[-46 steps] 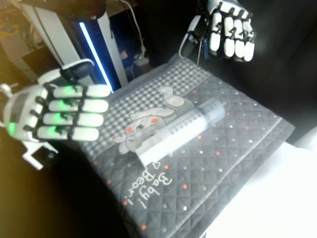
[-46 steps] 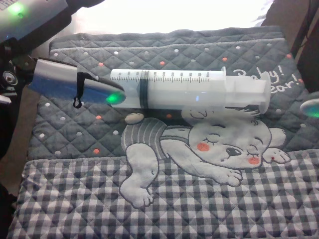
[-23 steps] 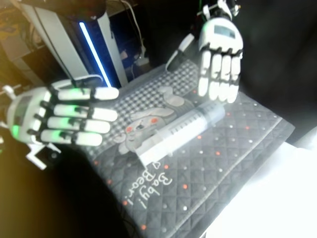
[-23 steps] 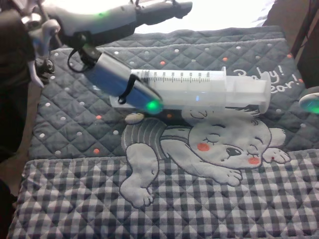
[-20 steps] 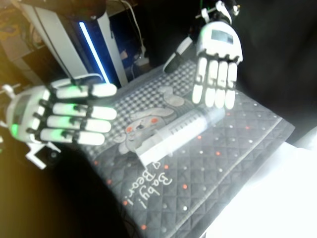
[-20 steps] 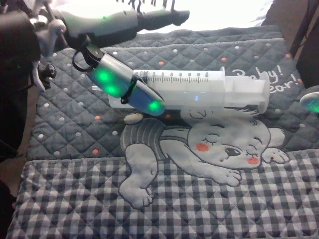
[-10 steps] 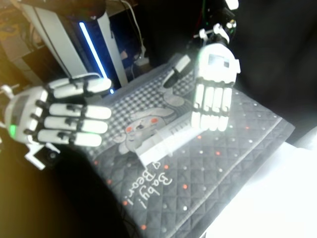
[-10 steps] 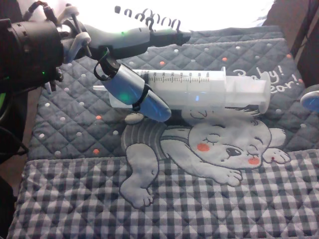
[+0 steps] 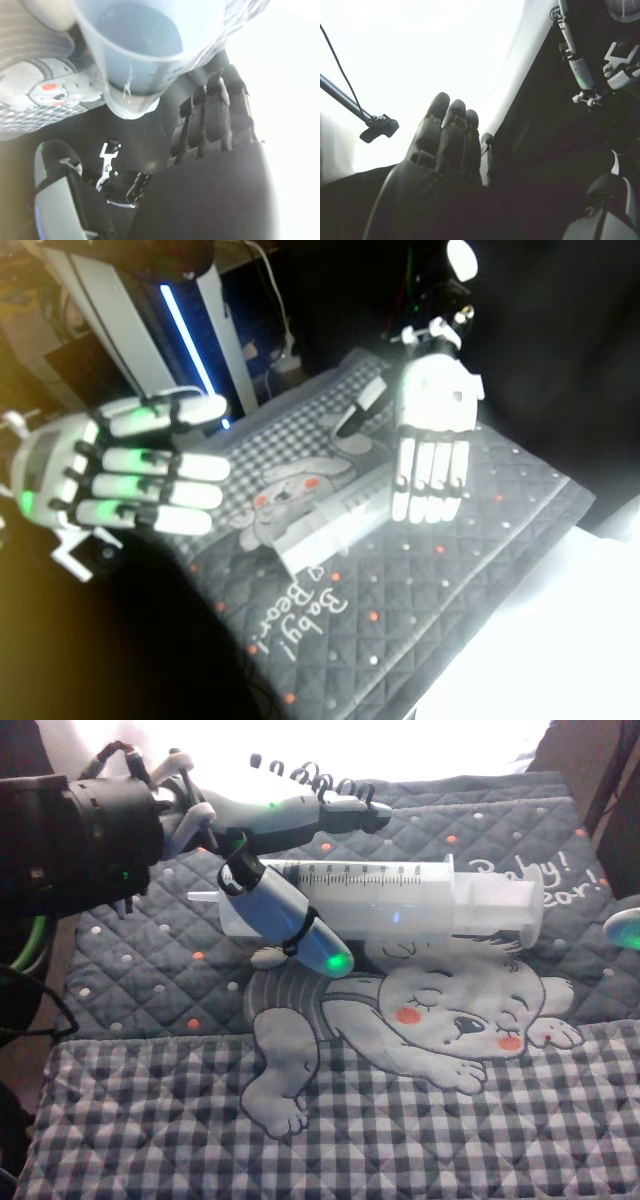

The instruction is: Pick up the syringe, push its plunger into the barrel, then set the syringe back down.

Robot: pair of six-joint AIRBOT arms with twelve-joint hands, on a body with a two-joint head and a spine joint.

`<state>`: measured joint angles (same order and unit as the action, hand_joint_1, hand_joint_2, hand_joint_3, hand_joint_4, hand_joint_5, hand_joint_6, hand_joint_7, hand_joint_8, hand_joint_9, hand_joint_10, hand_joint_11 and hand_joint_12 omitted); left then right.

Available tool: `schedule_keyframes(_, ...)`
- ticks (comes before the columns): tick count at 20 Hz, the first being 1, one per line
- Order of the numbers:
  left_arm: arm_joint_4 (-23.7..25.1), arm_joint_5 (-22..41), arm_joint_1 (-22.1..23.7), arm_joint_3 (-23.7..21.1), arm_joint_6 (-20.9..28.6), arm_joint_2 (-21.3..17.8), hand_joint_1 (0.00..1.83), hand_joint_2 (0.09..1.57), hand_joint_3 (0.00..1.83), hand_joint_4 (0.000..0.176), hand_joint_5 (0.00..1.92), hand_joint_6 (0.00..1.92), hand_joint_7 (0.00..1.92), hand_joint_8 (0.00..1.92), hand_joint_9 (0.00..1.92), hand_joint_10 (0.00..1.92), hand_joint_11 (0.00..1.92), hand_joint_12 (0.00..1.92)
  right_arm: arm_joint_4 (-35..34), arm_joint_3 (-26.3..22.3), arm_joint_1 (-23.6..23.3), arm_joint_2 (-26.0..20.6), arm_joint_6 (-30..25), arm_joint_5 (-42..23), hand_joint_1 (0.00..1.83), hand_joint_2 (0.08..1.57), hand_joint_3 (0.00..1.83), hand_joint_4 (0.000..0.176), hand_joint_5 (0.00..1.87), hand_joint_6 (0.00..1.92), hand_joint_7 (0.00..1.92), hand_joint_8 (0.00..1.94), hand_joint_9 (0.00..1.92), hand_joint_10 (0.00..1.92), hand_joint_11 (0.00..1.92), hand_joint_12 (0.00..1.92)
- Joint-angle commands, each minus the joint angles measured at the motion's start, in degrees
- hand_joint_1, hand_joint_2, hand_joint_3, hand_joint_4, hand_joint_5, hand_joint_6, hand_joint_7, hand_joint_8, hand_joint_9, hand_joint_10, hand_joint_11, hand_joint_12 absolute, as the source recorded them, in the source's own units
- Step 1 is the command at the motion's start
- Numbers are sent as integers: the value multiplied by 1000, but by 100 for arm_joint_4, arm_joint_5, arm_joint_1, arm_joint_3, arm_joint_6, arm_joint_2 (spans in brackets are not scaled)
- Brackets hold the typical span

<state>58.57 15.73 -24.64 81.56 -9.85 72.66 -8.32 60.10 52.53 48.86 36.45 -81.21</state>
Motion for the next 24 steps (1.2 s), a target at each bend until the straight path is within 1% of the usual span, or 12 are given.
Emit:
schedule_keyframes(1, -119, 278, 40, 47, 55, 61, 558, 694, 0, 0, 83, 7, 171, 10, 196, 11, 42, 467, -106, -8, -15, -18, -30, -737, 433, 679, 0, 162, 0, 0, 162, 0, 180, 3, 0, 432)
schedule_keyframes(3, -99, 232, 39, 124, 55, 160, 601, 690, 0, 0, 110, 5, 186, 5, 194, 3, 6, 509, -106, -8, -15, -17, -30, -737, 443, 705, 4, 155, 0, 0, 161, 1, 170, 0, 0, 401)
schedule_keyframes(4, -82, 211, 39, 145, 55, 196, 567, 690, 0, 0, 107, 1, 188, 0, 215, 0, 3, 598, -106, -8, -15, -17, -30, -736, 455, 707, 3, 167, 0, 0, 165, 2, 174, 2, 0, 397)
schedule_keyframes(6, -49, 159, 38, 189, 54, 274, 563, 695, 0, 0, 93, 0, 174, 0, 221, 2, 0, 650, -106, -8, -15, -17, -30, -736, 457, 698, 0, 171, 0, 0, 163, 1, 160, 1, 0, 385)
schedule_keyframes(8, -42, 118, 29, 257, 54, 351, 594, 694, 0, 0, 90, 0, 160, 0, 203, 1, 0, 608, -106, -8, -15, -17, -30, -737, 453, 692, 0, 173, 0, 0, 164, 2, 161, 1, 0, 389)
schedule_keyframes(9, -43, 81, 20, 298, 54, 392, 621, 704, 2, 0, 89, 0, 152, 0, 171, 1, 0, 493, -106, -9, -15, -17, -30, -737, 453, 697, 0, 169, 0, 0, 166, 2, 166, 3, 0, 393)
schedule_keyframes(14, -34, -39, -31, 383, 54, 496, 620, 721, 0, 0, 119, 0, 207, 0, 228, 2, 0, 601, -106, -13, -15, -17, -30, -736, 458, 695, 0, 174, 0, 0, 169, 4, 170, 3, 0, 424)
schedule_keyframes(16, -31, -73, -42, 424, 54, 543, 578, 725, 0, 0, 86, 1, 183, 3, 204, 3, 0, 544, -106, -14, -15, -17, -30, -736, 482, 695, 0, 158, 0, 0, 170, 3, 165, 1, 0, 426)
schedule_keyframes(19, -30, -112, -88, 463, 54, 606, 601, 753, 7, 0, 114, 4, 201, 1, 209, 4, 0, 571, -106, -15, -15, -17, -30, -736, 475, 694, 0, 154, 0, 0, 174, 3, 157, 2, 0, 386)
schedule_keyframes(20, -30, -129, -98, 480, 54, 623, 564, 769, 7, 0, 118, 3, 210, 3, 226, 7, 0, 602, -107, -16, -15, -18, -31, -736, 475, 697, 0, 156, 0, 0, 182, 3, 164, 3, 0, 406)
schedule_keyframes(22, -30, -181, -131, 534, 54, 680, 714, 861, 0, 0, 170, 0, 274, 0, 317, 7, 10, 850, -107, -24, -15, -18, -33, -736, 469, 695, 1, 159, 0, 0, 182, 0, 157, 0, 0, 433)
schedule_keyframes(24, -30, -219, -166, 579, 54, 728, 804, 882, 1, 0, 169, 6, 267, 4, 313, 3, 0, 882, -107, -33, -15, -18, -34, -736, 462, 701, 1, 155, 0, 0, 184, 1, 148, 2, 0, 397)
